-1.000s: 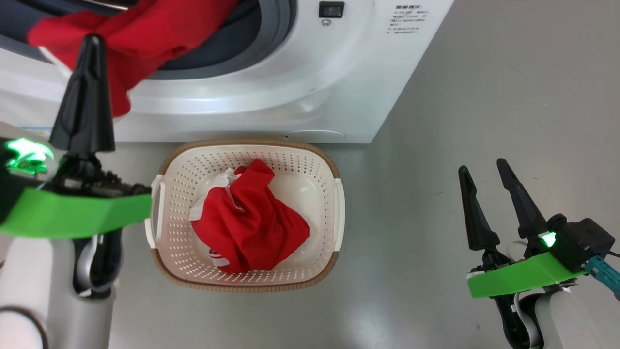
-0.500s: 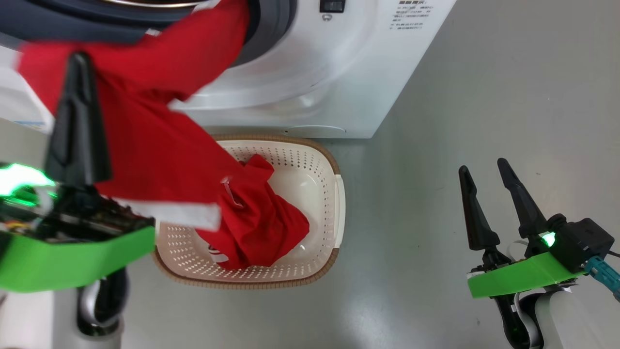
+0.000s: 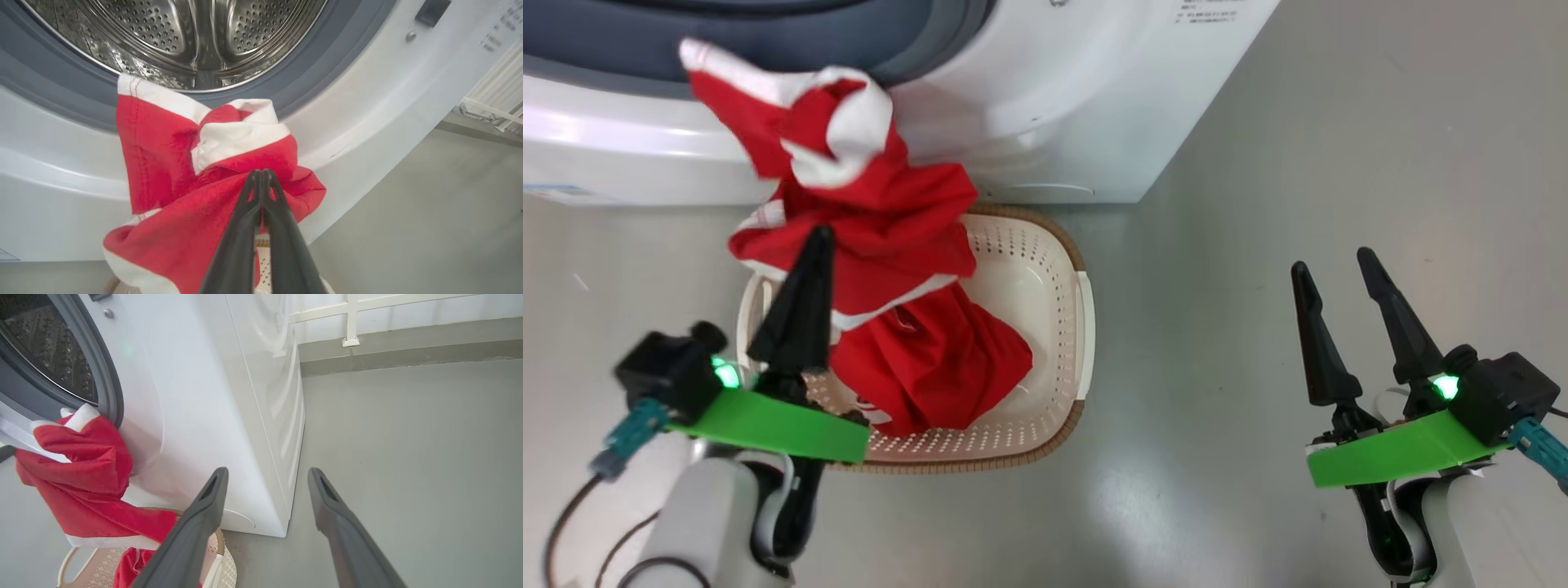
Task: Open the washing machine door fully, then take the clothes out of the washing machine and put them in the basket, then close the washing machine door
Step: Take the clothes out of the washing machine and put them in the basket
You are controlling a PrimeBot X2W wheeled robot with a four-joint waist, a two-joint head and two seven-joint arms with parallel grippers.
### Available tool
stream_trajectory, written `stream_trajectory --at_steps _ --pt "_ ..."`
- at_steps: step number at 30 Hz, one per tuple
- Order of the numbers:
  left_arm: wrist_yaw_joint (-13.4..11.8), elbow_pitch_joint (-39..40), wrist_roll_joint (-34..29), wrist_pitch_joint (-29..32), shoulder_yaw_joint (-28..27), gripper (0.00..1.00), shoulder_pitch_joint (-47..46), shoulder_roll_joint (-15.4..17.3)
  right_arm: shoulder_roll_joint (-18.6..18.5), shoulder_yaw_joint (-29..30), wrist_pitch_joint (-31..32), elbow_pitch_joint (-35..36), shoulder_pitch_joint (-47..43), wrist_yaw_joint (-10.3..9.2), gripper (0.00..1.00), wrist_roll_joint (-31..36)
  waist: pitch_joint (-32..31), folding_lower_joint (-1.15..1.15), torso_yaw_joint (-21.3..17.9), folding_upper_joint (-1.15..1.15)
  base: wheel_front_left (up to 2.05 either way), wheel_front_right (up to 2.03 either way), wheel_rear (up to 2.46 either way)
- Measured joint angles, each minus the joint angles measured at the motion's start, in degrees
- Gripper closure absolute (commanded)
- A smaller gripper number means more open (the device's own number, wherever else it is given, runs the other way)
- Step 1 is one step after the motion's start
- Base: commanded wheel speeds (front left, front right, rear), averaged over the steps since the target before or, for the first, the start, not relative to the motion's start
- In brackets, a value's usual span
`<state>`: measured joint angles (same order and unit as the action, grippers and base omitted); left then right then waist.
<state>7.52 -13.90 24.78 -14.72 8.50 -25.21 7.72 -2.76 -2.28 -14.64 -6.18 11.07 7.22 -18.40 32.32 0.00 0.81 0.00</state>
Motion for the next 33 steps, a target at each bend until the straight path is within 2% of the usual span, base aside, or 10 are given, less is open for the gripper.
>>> stream_trajectory --at_steps 13,24,29,30,31,33 --pt "0.0 -22.2 0.9 0.0 7.7 1.0 -8.1 1.5 -0.1 -0.9 0.0 0.6 2.5 0.0 0.0 -0.2 5.5 0.0 -1.5 0.0 0.0 0.0 0.0" --pt "0.0 -35.1 4.3 0.0 14.3 1.0 -15.5 2.2 -0.1 -1.5 0.0 1.2 4.1 0.0 0.0 -0.2 9.7 0.0 -3.0 0.0 0.0 0.0 0.0" --pt "0.0 -39.4 5.6 0.0 15.6 1.0 -17.9 2.3 -0.1 -1.7 0.0 1.2 4.5 0.0 0.0 -0.2 10.1 0.0 -3.3 0.0 0.0 0.0 0.0" --pt "0.0 -39.6 5.7 0.0 15.6 0.88 -18.3 2.3 -0.1 -1.7 0.0 1.2 4.5 0.0 0.0 -0.2 9.9 0.0 -3.3 0.0 0.0 0.0 0.0" --pt "0.0 -39.7 5.8 0.0 15.6 0.7 -18.5 2.3 -0.1 -1.7 0.0 1.2 4.5 0.0 0.0 -0.2 9.8 0.0 -3.3 0.0 0.0 0.0 0.0" --pt "0.0 -39.9 6.1 0.0 15.7 0.49 -18.5 2.3 -0.1 -1.7 0.0 1.2 4.5 0.0 0.0 -0.2 9.4 0.0 -3.3 0.0 0.0 0.0 0.0"
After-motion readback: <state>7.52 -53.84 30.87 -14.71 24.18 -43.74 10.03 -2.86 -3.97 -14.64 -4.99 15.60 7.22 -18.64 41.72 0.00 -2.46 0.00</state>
